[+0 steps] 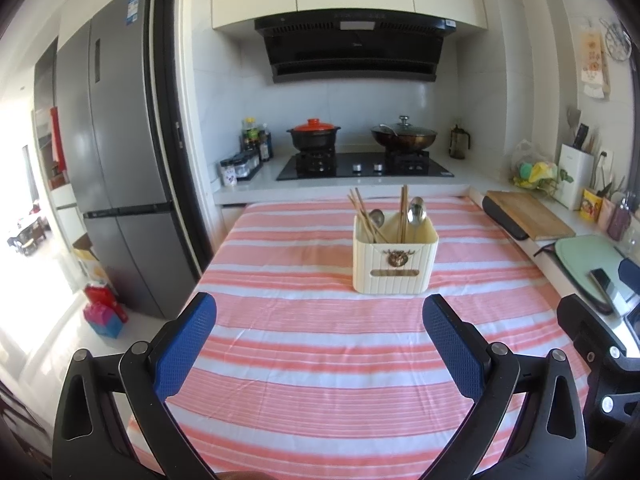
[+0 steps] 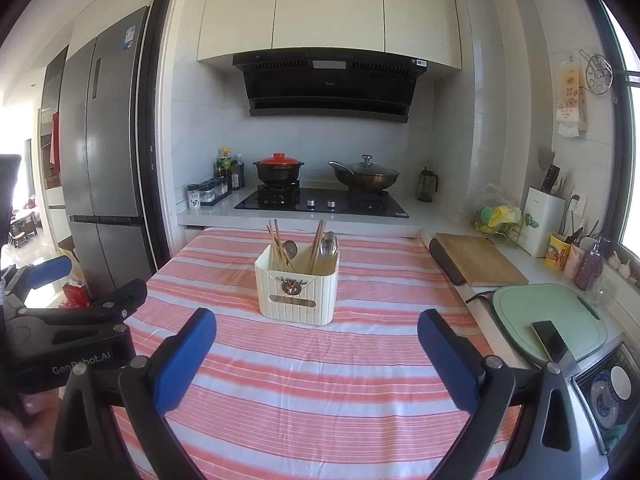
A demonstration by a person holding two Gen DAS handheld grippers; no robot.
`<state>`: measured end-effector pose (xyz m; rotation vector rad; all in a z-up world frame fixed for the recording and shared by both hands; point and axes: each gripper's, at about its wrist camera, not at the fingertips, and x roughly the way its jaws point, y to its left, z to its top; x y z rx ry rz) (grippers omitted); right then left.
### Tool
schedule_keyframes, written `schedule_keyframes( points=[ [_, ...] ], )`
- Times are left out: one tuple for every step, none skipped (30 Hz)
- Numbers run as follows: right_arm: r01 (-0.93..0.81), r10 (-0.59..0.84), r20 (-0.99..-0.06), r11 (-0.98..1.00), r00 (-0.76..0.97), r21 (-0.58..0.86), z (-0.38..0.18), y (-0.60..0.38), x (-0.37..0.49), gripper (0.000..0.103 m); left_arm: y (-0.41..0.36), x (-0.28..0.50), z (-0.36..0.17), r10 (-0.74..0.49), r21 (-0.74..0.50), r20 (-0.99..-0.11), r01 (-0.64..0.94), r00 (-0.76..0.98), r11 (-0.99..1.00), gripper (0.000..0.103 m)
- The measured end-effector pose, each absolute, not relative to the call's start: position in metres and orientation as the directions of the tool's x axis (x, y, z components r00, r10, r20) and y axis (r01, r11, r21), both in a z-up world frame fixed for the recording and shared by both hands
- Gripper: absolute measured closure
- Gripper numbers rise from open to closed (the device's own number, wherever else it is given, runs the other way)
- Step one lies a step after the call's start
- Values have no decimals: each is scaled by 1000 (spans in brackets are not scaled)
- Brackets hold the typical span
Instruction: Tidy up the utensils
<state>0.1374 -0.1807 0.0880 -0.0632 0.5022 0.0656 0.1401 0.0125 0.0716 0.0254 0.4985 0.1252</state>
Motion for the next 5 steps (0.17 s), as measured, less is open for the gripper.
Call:
schedule_keyframes(
  points=[
    [-77, 46, -483, 996, 874, -44, 88, -181, 137, 1, 13, 139, 72, 130, 48, -470, -122, 873, 991, 0],
    [-76, 45, -483, 996, 874, -44, 87, -181, 137, 1, 13, 139, 72, 133, 43, -465, -127, 875, 991, 0],
    [-76, 45, -485, 996, 873, -44, 87, -182, 137, 1, 13, 139, 73, 135, 44, -461, -129, 877, 991, 0],
    [-75, 45, -486, 996, 873, -43, 87, -182, 139, 1, 12, 140, 73, 138, 50, -458, -129, 878, 990, 0],
    [-75, 44, -488, 996, 872, -44, 87, -182, 140, 1, 11, 141, 72, 138, 55, -461, -127, 877, 990, 0]
  ],
)
